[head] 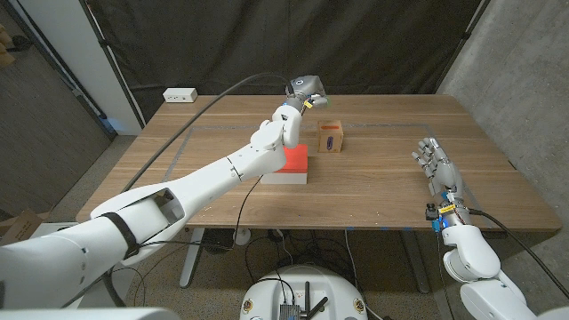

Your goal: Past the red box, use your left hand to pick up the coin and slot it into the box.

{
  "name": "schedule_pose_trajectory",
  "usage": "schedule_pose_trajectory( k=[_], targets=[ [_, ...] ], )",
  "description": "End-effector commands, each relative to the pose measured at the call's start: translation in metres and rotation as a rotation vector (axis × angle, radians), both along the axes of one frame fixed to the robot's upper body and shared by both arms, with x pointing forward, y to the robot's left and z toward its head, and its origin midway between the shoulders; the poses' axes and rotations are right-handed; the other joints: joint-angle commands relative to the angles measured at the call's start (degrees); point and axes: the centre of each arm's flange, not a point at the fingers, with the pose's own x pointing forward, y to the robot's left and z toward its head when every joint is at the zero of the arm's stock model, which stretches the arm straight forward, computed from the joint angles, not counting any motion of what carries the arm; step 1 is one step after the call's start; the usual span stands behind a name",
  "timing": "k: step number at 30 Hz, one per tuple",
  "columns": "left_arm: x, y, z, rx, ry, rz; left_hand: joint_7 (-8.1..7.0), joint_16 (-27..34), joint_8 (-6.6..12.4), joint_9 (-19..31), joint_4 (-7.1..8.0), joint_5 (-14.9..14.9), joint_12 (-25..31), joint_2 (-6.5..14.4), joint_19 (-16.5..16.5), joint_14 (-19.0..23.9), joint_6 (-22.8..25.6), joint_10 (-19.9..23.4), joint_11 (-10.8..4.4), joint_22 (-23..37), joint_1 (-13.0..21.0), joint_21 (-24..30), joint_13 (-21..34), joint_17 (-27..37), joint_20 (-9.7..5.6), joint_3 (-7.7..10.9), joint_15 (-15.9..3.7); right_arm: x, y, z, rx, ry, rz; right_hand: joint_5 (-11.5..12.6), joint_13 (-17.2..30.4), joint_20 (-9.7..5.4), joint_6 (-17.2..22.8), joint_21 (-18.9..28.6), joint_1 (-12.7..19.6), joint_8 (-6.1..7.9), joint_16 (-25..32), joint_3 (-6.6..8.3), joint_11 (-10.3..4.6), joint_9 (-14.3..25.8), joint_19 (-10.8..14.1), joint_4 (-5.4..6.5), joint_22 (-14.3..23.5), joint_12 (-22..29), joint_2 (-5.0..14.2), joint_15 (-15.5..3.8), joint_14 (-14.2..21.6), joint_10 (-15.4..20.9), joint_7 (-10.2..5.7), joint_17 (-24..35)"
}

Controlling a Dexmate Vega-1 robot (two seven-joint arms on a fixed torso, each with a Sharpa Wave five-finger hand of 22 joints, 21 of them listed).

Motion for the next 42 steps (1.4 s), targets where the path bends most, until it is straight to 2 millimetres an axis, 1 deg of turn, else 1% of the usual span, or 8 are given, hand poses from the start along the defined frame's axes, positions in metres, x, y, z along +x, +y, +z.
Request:
schedule_pose_trajectory(
  k=[1, 5, 11, 13, 14, 21, 34, 42],
  targets=[
    [0.008, -0.013, -0.002, 0.085, -0.003, 0.065, 1.56, 0.25, 0.08, -0.03, -0.12, 0.04, 0.41, -0.42, 0.01, 0.21, 1.83, 0.07, -0.31, 0.35, 0.32, 0.02, 0.17, 0.24, -3.09, -0.14, -0.06, -0.001, -0.002, -0.002, 0.005, -0.002, -0.007, 0.10, 0.31, -0.24, 0.60, 0.39, 0.18, 0.11, 0.24, -0.17, -0.05, 0.33, 0.47, -0.24, 0.17, 0.09, 0.50, -0.05, 0.45, 0.52, -0.12, -0.06],
    [0.013, -0.015, -0.003, 0.108, 0.011, 0.087, 1.49, 0.40, 0.08, -0.10, -0.12, 0.04, 0.19, -0.44, 0.06, 0.33, 1.83, -0.10, -0.30, 0.31, 0.31, 0.03, -0.06, 0.51, -3.09, -0.20, -0.06, -0.001, -0.003, -0.002, 0.012, 0.001, -0.010, 0.10, 0.31, -0.29, 0.60, 0.38, 0.20, 0.10, 0.25, -0.17, -0.06, 0.33, 0.46, -0.25, 0.17, 0.08, 0.52, -0.04, 0.48, 0.53, -0.13, -0.06],
    [0.016, -0.019, -0.005, 0.140, -0.006, 0.116, 1.30, 0.05, 0.25, 0.05, -0.13, 0.01, 0.47, -0.50, -0.31, 0.15, 1.92, 0.06, -0.31, -0.20, 0.34, -0.38, 0.25, 0.16, -3.08, -0.39, -0.06, -0.001, -0.003, -0.003, 0.014, 0.001, -0.009, 0.10, 0.31, -0.31, 0.59, 0.37, 0.23, 0.08, 0.23, -0.17, -0.10, 0.33, 0.48, -0.25, 0.17, 0.10, 0.54, -0.18, 0.46, 0.61, -0.10, -0.06],
    [0.017, -0.021, -0.005, 0.148, 0.005, 0.120, 1.43, 0.15, 0.25, -0.03, -0.03, 0.03, 0.21, -0.43, -0.11, 0.26, 2.05, -0.11, -0.30, 0.24, 0.23, -0.10, -0.06, 0.29, -3.07, -0.34, -0.07, -0.001, -0.003, -0.002, 0.010, -0.002, -0.012, 0.11, 0.31, -0.30, 0.60, 0.35, 0.25, 0.07, 0.23, -0.17, -0.14, 0.33, 0.45, -0.25, 0.17, 0.09, 0.55, -0.09, 0.47, 0.63, -0.16, -0.06],
    [0.017, -0.022, -0.005, 0.148, 0.005, 0.120, 1.36, 0.37, 0.18, -0.13, -0.02, 0.06, 0.79, -0.42, -0.15, 0.45, 2.01, 0.38, -0.29, 0.40, 0.19, -0.07, 0.56, 0.54, -3.07, -0.29, -0.08, -0.001, -0.003, -0.002, 0.010, -0.002, -0.012, 0.11, 0.32, -0.30, 0.60, 0.34, 0.26, 0.07, 0.23, -0.17, -0.14, 0.33, 0.43, -0.26, 0.17, 0.10, 0.56, -0.12, 0.47, 0.64, -0.14, -0.06],
    [0.020, -0.029, -0.009, 0.158, 0.037, 0.118, 1.23, 0.20, 0.31, -0.02, -0.07, 0.07, 0.56, -0.37, -0.21, 0.13, 2.17, 0.12, -0.29, 0.37, 0.13, -0.11, 0.37, 0.67, -3.07, -0.28, -0.08, -0.001, -0.003, -0.002, 0.014, 0.000, -0.010, 0.11, 0.32, -0.33, 0.64, 0.33, 0.29, 0.07, 0.22, -0.18, -0.15, 0.33, 0.44, -0.26, 0.17, 0.06, 0.59, -0.14, 0.48, 0.61, -0.14, -0.06],
    [0.029, -0.036, -0.014, 0.158, 0.105, 0.114, 1.27, -0.02, 0.28, -0.06, -0.12, 0.07, 0.47, -0.32, -0.31, 0.10, 2.17, 0.00, -0.31, 0.17, 0.18, -0.24, 0.35, 0.72, -3.09, -0.32, -0.07, 0.000, -0.005, -0.004, 0.020, -0.002, -0.016, 0.11, 0.32, -0.30, 0.68, 0.32, 0.35, 0.05, 0.22, -0.17, -0.16, 0.33, 0.45, -0.26, 0.17, 0.04, 0.65, -0.12, 0.53, 0.62, -0.16, -0.06],
    [0.032, -0.041, -0.017, 0.169, 0.118, 0.110, 1.36, -0.14, 0.27, 0.00, -0.10, 0.05, 0.43, -0.34, -0.50, 0.14, 2.08, 0.08, -0.31, 0.12, 0.10, -0.36, 0.31, 0.64, -3.08, -0.37, -0.07, 0.000, -0.006, -0.004, 0.028, -0.002, -0.018, 0.11, 0.32, -0.25, 0.68, 0.32, 0.38, 0.03, 0.22, -0.18, -0.18, 0.33, 0.47, -0.26, 0.17, 0.04, 0.68, -0.08, 0.56, 0.64, -0.15, -0.07]
  ],
)
